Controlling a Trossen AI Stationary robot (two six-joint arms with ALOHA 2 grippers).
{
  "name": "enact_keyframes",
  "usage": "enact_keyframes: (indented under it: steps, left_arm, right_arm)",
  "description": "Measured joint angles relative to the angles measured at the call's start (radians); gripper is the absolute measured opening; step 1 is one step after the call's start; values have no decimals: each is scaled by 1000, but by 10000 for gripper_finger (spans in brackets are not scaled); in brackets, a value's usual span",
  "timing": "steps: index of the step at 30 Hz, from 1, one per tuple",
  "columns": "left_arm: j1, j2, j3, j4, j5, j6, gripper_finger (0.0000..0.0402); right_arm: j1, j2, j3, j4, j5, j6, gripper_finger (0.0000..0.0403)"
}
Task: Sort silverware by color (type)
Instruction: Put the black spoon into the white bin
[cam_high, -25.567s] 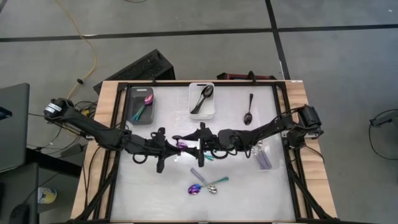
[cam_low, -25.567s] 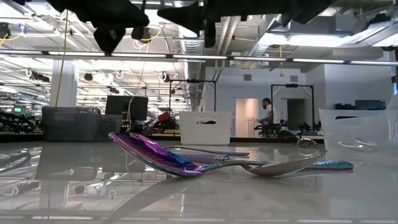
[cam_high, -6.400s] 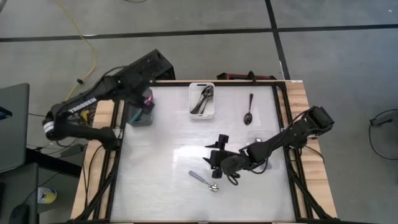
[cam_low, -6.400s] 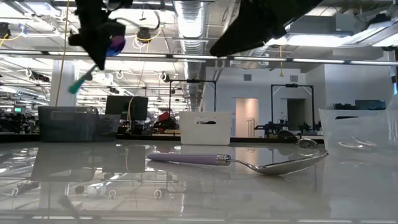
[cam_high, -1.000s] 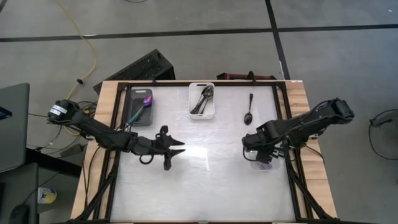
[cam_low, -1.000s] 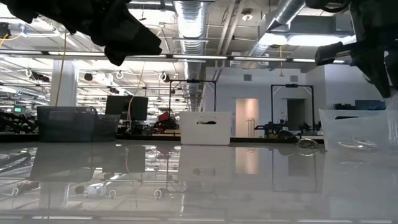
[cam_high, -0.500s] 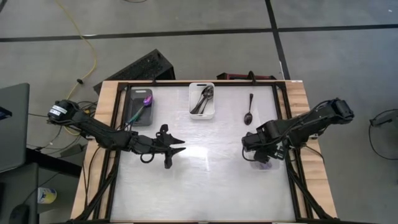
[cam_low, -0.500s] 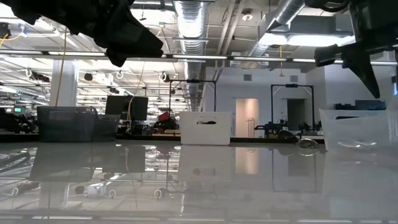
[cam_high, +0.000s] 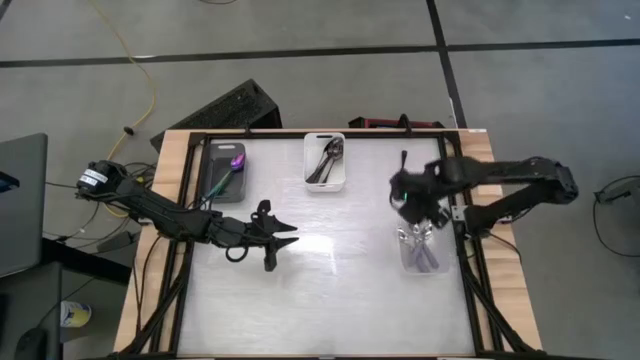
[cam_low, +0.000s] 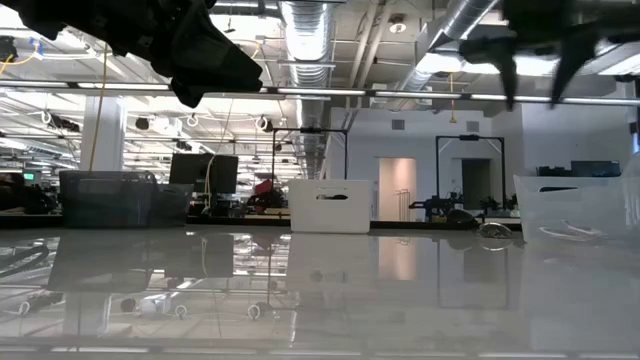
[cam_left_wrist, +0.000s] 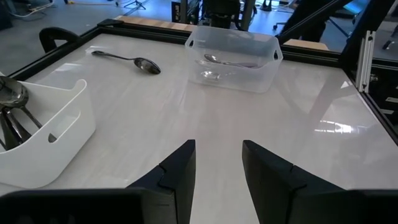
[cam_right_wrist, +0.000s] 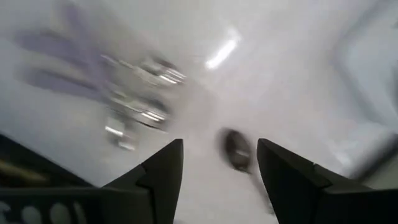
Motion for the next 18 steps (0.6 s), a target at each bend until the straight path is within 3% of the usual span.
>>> enact_keyframes:
  steps: [5, 9, 12, 18]
  left_arm:
    - [0, 0, 0, 0, 2, 10, 116]
    - [0, 0, 0, -1, 35, 45, 116]
    - [0, 0, 0, -1, 57, 76, 116]
    - [0, 0, 0, -7, 61, 113, 116]
  right_arm:
    - [-243, -39, -73, 143, 33, -359, 225]
    - [-426, 3, -149, 288, 34, -536, 225]
    - [-514, 63, -187, 385, 36, -609, 225]
    - [-631, 235, -204, 406, 125, -685, 225]
